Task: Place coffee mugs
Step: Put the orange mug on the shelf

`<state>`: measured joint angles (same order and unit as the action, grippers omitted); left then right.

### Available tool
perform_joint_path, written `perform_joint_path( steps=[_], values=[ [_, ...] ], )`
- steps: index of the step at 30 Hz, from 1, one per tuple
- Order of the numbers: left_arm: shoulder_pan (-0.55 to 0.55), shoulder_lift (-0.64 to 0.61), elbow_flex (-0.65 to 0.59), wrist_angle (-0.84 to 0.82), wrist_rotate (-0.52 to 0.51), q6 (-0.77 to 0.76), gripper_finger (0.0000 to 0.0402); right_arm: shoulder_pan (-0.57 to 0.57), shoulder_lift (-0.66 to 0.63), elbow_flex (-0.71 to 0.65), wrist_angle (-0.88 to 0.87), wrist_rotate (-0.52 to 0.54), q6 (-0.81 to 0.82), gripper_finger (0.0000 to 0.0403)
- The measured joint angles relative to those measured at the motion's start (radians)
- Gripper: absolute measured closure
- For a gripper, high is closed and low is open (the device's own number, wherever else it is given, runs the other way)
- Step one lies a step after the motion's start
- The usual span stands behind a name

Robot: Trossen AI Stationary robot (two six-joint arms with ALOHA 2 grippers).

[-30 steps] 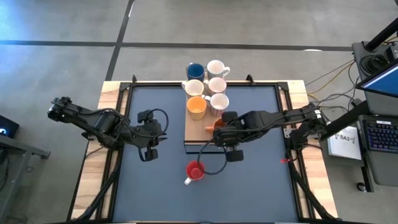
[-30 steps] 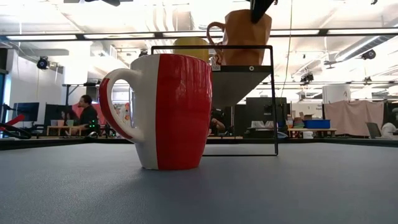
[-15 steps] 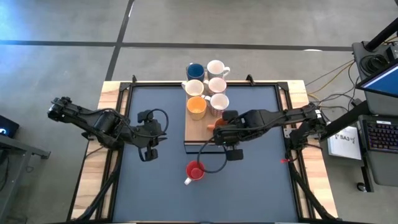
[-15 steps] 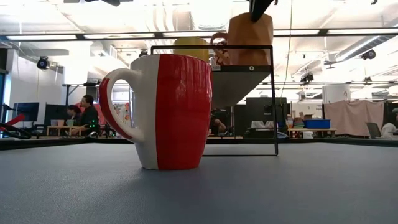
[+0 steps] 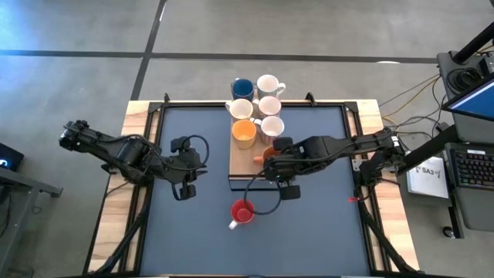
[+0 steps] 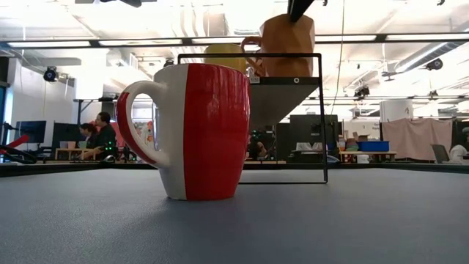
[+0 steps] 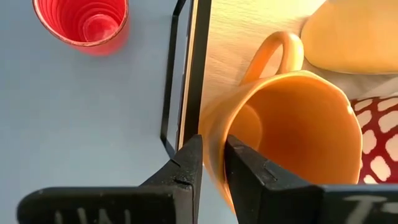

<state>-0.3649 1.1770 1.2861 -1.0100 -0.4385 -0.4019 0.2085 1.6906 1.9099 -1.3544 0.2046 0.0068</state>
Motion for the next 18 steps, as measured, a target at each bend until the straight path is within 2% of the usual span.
perform_joint_path(
  steps=[18],
  values=[
    [0.0,0.0,0.0,-0.001,0.0,0.0,0.0345,0.0,-0.026,0.0,0.045,0.023,-0.022,0.0336]
  ],
)
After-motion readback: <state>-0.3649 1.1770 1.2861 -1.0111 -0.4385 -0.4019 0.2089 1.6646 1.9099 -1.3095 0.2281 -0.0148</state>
